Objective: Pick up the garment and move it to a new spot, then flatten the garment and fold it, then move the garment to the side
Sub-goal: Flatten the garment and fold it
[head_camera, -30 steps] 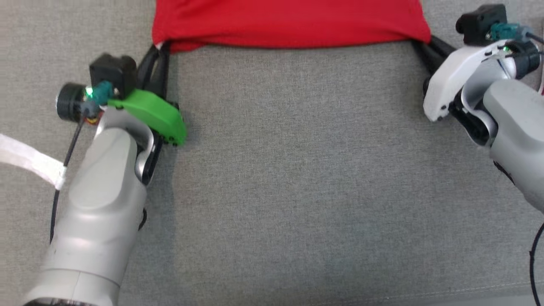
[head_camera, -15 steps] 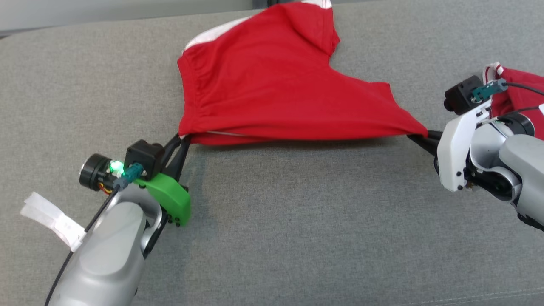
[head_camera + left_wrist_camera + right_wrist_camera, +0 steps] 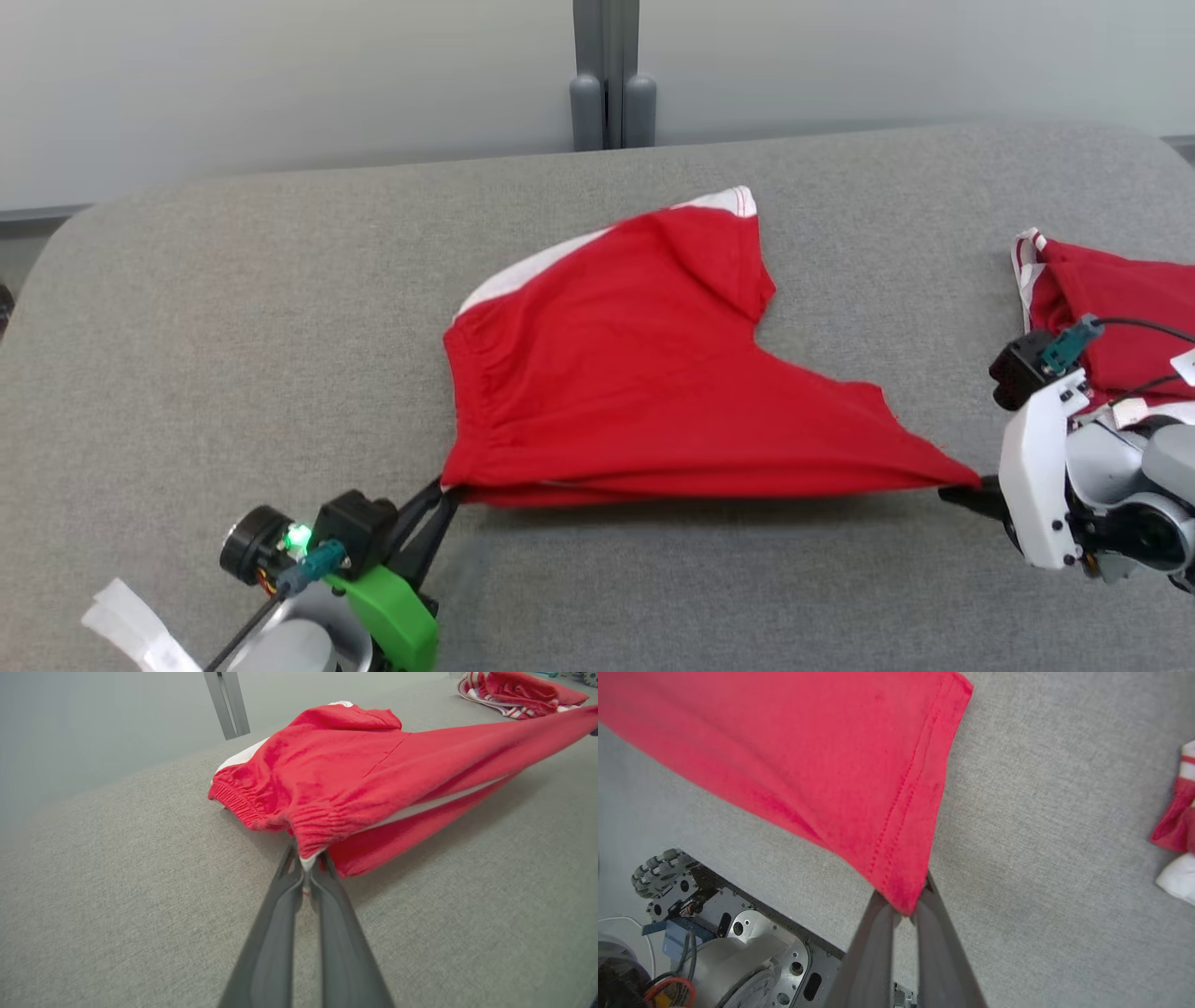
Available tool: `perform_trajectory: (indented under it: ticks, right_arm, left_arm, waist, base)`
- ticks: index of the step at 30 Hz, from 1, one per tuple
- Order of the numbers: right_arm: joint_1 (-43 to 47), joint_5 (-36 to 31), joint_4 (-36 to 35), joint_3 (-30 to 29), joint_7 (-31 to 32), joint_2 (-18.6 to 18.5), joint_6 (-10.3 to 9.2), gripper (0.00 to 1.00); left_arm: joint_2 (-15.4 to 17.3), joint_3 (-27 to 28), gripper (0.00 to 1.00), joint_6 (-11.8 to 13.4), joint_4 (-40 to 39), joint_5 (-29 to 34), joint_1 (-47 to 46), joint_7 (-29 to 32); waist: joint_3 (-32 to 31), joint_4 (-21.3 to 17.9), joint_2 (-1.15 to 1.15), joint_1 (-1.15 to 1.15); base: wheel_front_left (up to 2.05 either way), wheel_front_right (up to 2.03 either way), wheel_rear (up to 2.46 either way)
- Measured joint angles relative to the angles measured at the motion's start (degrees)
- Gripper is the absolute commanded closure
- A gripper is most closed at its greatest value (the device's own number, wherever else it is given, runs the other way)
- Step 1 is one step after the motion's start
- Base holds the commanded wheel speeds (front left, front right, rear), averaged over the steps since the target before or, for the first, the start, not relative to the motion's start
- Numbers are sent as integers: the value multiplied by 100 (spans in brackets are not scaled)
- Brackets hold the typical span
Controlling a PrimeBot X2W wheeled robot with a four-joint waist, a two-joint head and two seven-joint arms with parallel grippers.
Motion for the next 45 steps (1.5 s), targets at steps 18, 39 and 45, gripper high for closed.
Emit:
perform_trajectory:
  ticks: [18,39,45]
  right_arm:
    - [-756,314,-647,-814,421,-461,-2,100]
    - [-2637,-23,1256,-1437,1274,346,-4,100]
    - [-2777,-122,1475,-1456,1289,426,-5,100]
  left_arm:
    - [168,-37,100,264,-912,-245,-403,312]
    - [-1232,-14,100,146,951,-149,-2455,38]
    - [-1466,41,100,93,1280,-83,-2764,18]
  waist:
    - [291,279,0,0]
    - [1906,1189,0,0]
    - [2233,1397,0,0]
  base:
    - [0,0,0]
    - [0,0,0]
    - [0,0,0]
